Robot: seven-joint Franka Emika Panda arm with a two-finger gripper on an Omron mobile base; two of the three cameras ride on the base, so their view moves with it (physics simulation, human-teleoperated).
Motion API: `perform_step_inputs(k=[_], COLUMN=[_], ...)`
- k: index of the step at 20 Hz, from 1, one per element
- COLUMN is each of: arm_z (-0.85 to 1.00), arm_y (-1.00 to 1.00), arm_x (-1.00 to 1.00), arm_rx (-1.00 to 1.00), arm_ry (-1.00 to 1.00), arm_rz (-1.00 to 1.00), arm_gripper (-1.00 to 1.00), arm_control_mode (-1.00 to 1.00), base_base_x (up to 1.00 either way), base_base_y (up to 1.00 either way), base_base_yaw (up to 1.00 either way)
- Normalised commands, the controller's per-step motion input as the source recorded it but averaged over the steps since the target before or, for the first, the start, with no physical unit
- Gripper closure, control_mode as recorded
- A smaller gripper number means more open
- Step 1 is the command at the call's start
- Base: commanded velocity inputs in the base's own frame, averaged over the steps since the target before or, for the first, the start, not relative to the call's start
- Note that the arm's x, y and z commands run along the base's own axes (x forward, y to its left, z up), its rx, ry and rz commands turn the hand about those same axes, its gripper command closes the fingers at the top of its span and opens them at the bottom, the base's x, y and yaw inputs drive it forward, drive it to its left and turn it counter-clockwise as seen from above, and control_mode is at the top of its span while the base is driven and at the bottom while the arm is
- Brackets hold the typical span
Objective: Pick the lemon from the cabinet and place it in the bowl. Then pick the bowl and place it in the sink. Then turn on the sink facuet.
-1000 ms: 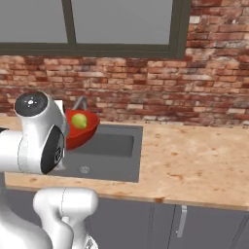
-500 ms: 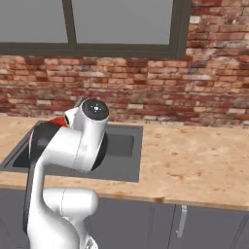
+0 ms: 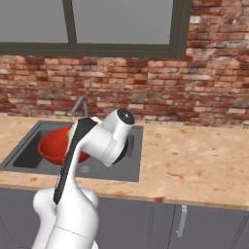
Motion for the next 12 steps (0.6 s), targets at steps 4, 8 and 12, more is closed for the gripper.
perform_step_inputs(k=[4,8,12], arm_z=[-0.48,-0.47,-0.53], arm_y=[0.03,0.10,0.28], arm_x=[0.78,0.59,0.52], arm_rx=[0.00,0.01,0.04], arm_ry=[0.00,0.00,0.00], arm_rz=[0.32,0.29,0.16], arm_gripper=[1.00,1.00,1.00], arm_control_mode=[-1.00,-1.00,-1.00], base_base_x=[0.00,0.00,0.00], base_base_y=[0.00,0.00,0.00], base_base_yaw=[0.00,0.00,0.00])
